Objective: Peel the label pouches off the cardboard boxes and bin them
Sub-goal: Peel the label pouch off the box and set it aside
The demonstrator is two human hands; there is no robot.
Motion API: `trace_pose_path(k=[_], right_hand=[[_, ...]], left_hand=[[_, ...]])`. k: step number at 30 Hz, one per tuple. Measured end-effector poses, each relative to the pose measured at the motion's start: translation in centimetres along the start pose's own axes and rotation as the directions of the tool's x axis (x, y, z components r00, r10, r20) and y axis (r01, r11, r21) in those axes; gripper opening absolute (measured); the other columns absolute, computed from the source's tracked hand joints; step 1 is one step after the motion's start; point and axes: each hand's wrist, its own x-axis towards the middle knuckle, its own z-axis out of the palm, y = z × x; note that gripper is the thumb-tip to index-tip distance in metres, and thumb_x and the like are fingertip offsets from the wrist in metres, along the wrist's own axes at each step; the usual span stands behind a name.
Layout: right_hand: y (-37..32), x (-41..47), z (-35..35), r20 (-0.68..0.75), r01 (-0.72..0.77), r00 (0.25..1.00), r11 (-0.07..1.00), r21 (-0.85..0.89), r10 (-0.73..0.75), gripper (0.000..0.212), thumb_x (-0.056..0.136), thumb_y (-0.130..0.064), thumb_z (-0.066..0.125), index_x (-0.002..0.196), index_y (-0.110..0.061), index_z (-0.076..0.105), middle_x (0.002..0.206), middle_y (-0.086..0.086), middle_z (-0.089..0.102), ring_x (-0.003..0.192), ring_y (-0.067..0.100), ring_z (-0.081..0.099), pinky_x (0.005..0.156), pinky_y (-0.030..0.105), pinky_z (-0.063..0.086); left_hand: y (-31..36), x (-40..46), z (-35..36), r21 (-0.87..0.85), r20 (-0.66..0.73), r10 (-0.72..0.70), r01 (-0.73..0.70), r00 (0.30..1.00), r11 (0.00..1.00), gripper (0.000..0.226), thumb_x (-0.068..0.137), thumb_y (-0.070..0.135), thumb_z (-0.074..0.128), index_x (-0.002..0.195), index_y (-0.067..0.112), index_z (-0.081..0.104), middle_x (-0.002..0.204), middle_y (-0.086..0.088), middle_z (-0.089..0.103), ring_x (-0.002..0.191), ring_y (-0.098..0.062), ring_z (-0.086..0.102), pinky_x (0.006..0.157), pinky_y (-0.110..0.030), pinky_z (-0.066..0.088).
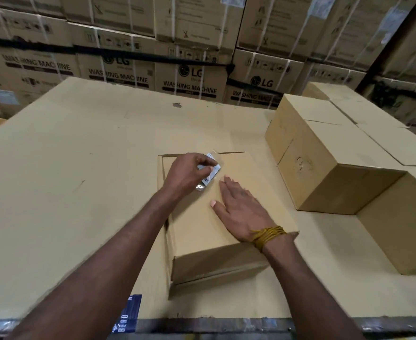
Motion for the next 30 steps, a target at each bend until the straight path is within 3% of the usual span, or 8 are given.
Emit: trace_pose_path(k=[4, 11, 19, 24, 27, 30], right_hand=[[0.3, -3.2, 0.7, 0.042, 0.016, 0.999, 1.000, -0.019, -0.015, 0.067, 0.105, -0.051, 0.019, 0.159, -0.020, -0.005, 0.165, -0.004, -0.017, 0.152, 0.009, -0.010, 0.120, 0.026, -0.004], [1.6, 2.8, -0.7, -0.014, -0.072, 0.997, 0.997, -0.010, 0.072, 0.067, 0.105, -0.050, 0.021, 0.159, -0.015, 0.000, 0.167, 0.002, -0.009, 0.153, 0.015, -0.003, 0.122, 0.031, 0.000], [1.0, -3.4, 0.4, 0.028, -0.019, 0.999, 0.999, -0.035, 0.020, 0.067, 0.104, -0.052, 0.017, 0.159, -0.020, -0.006, 0.165, -0.005, -0.017, 0.152, 0.010, -0.010, 0.119, 0.025, -0.004], [2.2, 0.6, -0.7, -0.012, -0.066, 0.998, 0.998, -0.005, 0.066, 0.067, 0.105, -0.052, 0.020, 0.159, -0.020, -0.002, 0.166, -0.003, -0.010, 0.153, 0.012, -0.004, 0.121, 0.030, -0.001], [2.4, 2.2, -0.6, -0.051, -0.121, 0.991, 0.993, 0.001, 0.121, 0.067, 0.105, -0.050, 0.021, 0.159, -0.016, 0.001, 0.167, 0.001, -0.007, 0.153, 0.016, -0.001, 0.122, 0.033, 0.001], [1.3, -0.3, 0.0, -0.046, -0.115, 0.992, 0.993, 0.003, 0.115, 0.066, 0.106, -0.049, 0.019, 0.159, -0.016, -0.001, 0.167, 0.001, -0.010, 0.153, 0.016, -0.003, 0.121, 0.031, -0.001]], left_hand=[[0.0, 0.1, 0.1, -0.014, 0.002, -0.015, 0.015, 1.000, 1.000, 0.025, 0.089, 0.015, 0.062, 0.105, 0.025, 0.078, 0.102, 0.012, 0.072, 0.093, -0.006, 0.065, 0.069, -0.018, 0.044], [0.7, -0.3, -0.1, -0.052, 0.014, -0.019, 0.020, 1.000, 0.998, 0.027, 0.090, 0.010, 0.060, 0.106, 0.021, 0.078, 0.100, 0.007, 0.072, 0.082, -0.011, 0.068, 0.051, -0.007, 0.044], [0.8, -0.4, -0.3, -0.050, 0.018, -0.031, 0.032, 0.999, 0.998, 0.028, 0.089, 0.011, 0.059, 0.107, 0.022, 0.077, 0.097, 0.008, 0.072, 0.072, -0.003, 0.064, 0.048, -0.008, 0.041], [0.8, -0.2, -0.1, -0.026, 0.037, -0.049, 0.050, 0.998, 0.998, 0.027, 0.090, 0.013, 0.060, 0.106, 0.025, 0.077, 0.099, 0.006, 0.074, 0.082, -0.011, 0.068, 0.051, -0.007, 0.041], [0.9, -0.3, -0.2, -0.029, 0.027, -0.046, 0.047, 0.999, 0.998, 0.026, 0.090, 0.014, 0.061, 0.106, 0.025, 0.078, 0.099, 0.007, 0.074, 0.086, -0.008, 0.068, 0.054, -0.007, 0.044], [1.0, -0.5, -0.3, -0.057, 0.024, -0.054, 0.056, 0.998, 0.997, 0.026, 0.091, 0.011, 0.061, 0.106, 0.022, 0.078, 0.097, 0.005, 0.073, 0.077, -0.001, 0.064, 0.052, -0.007, 0.043]])
